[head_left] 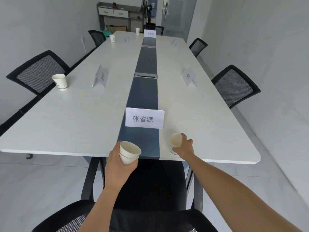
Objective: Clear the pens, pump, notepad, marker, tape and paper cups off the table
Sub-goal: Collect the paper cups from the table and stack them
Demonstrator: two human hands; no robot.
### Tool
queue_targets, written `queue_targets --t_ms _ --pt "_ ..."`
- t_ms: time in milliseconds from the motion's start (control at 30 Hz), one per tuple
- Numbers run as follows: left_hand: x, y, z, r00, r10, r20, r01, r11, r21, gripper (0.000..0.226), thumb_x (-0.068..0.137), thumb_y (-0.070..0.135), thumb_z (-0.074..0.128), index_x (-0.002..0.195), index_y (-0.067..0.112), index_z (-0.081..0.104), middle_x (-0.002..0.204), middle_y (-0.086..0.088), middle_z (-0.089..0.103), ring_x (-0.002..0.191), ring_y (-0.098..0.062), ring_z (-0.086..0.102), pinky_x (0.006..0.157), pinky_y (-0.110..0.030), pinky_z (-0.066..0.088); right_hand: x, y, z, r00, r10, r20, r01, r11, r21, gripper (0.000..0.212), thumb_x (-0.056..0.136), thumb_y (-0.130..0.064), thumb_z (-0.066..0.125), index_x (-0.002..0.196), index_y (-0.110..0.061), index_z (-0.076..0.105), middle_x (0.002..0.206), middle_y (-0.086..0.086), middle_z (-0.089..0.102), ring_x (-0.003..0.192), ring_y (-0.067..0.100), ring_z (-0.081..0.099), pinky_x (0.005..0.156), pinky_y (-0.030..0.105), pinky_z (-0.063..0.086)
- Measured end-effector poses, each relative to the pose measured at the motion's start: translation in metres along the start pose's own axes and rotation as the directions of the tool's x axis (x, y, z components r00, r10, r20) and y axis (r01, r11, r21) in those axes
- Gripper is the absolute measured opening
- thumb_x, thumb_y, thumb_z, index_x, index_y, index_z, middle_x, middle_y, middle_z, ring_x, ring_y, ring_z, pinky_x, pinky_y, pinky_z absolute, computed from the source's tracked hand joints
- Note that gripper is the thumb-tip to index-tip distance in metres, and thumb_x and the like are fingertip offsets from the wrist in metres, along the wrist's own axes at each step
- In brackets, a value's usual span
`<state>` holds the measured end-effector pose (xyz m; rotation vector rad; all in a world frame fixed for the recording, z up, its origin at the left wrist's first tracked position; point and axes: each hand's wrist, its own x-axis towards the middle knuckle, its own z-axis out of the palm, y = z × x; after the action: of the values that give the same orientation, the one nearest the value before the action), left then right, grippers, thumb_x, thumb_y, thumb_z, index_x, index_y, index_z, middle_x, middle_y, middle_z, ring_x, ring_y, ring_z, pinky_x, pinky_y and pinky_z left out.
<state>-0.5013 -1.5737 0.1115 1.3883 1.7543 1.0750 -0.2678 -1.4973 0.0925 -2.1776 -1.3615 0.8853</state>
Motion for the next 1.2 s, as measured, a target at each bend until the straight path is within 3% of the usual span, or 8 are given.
queue_targets --t_ms 233,400,500,600,733,967,1100,1200 --pt "0.000 0.001 0.006 0.997 0.026 0.075 -0.026 1.000 -0.002 0.084 0.059 0.034 0.080 0.130 0.027 0.036 0.123 0.000 0.053 0.114 -0.022 0.051 0.092 -0.042 0.049 -0.019 -0.007 0.009 0.999 -0.035 0.008 0.035 0.999 -0.029 0.087 0.081 -0.005 0.058 0.143 -0.026 0.001 0.137 0.018 0.019 0.118 0.040 0.043 0.093 0.042 0.047" --pt "-0.006 0.013 0.011 0.982 0.111 0.151 -0.110 0.994 -0.013 0.086 0.062 0.025 0.081 0.135 0.023 0.034 0.130 0.000 0.049 0.121 -0.020 0.046 0.097 -0.037 0.043 -0.053 -0.015 -0.003 0.997 -0.077 -0.031 0.076 0.997 -0.031 0.075 0.082 -0.015 0.061 0.141 -0.021 0.014 0.140 0.016 0.020 0.121 0.037 0.040 0.096 0.043 0.046" --pt "-0.009 0.021 0.015 0.955 0.188 0.231 -0.194 0.981 0.002 0.085 0.062 0.026 0.081 0.133 0.025 0.034 0.125 0.008 0.048 0.119 -0.017 0.045 0.095 -0.033 0.042 -0.085 -0.021 -0.020 0.992 -0.125 -0.020 0.127 0.987 0.102 0.056 0.084 -0.018 0.058 0.134 -0.021 0.033 0.139 0.008 0.029 0.120 0.025 0.042 0.093 0.028 0.040" --pt "-0.014 0.032 0.022 0.907 0.267 0.326 -0.289 0.957 0.020 0.074 0.063 0.030 0.080 0.122 0.037 0.036 0.110 0.022 0.045 0.107 -0.010 0.046 0.089 -0.030 0.044 -0.119 -0.020 -0.039 0.984 -0.176 -0.020 0.175 0.946 0.272 0.033 0.087 -0.023 0.056 0.119 -0.022 0.051 0.126 -0.002 0.045 0.113 0.011 0.045 0.097 0.024 0.039" --pt "-0.030 0.058 0.041 0.824 0.357 0.440 -0.405 0.914 0.018 0.058 0.063 0.037 0.077 0.109 0.038 0.041 0.108 0.017 0.055 0.100 -0.010 0.054 0.086 -0.038 0.051 -0.153 0.001 -0.062 0.973 -0.228 -0.047 0.228 0.895 0.383 0.022 0.088 -0.022 0.055 0.109 -0.025 0.055 0.111 -0.009 0.050 0.101 0.005 0.049 0.083 0.011 0.039" --pt "-0.107 0.135 0.121 0.621 0.563 0.546 -0.620 0.778 -0.097 0.081 0.062 0.032 0.078 0.132 0.023 0.038 0.118 0.012 0.048 0.112 -0.012 0.049 0.094 -0.031 0.044 -0.202 0.092 -0.127 0.944 -0.180 -0.276 0.301 0.812 0.501 0.020 0.087 -0.015 0.057 0.092 -0.035 0.056 0.110 -0.004 0.056 0.090 0.000 0.056 0.077 0.008 0.044" --pt "-0.176 0.164 0.185 0.539 0.580 0.612 -0.598 0.774 -0.207 0.076 0.060 0.040 0.068 0.127 0.034 0.033 0.103 0.033 0.042 0.107 -0.003 0.048 0.086 -0.020 0.043 -0.237 0.157 -0.167 0.916 -0.069 -0.396 0.304 0.761 0.572 0.017 0.076 -0.032 0.056 0.092 -0.038 0.056 0.111 -0.011 0.053 0.089 -0.007 0.053 0.076 0.007 0.043" --pt "-0.222 0.174 0.233 0.484 0.526 0.700 -0.536 0.810 -0.238 0.077 0.061 0.034 0.069 0.129 0.030 0.036 0.104 0.034 0.041 0.108 -0.009 0.051 0.089 -0.031 0.048 -0.254 0.207 -0.191 0.909 -0.010 -0.416 0.271 0.772 0.575 0.026 0.070 -0.037 0.066 0.094 -0.038 0.055 0.115 -0.010 0.049 0.097 -0.006 0.051 0.080 0.009 0.044"
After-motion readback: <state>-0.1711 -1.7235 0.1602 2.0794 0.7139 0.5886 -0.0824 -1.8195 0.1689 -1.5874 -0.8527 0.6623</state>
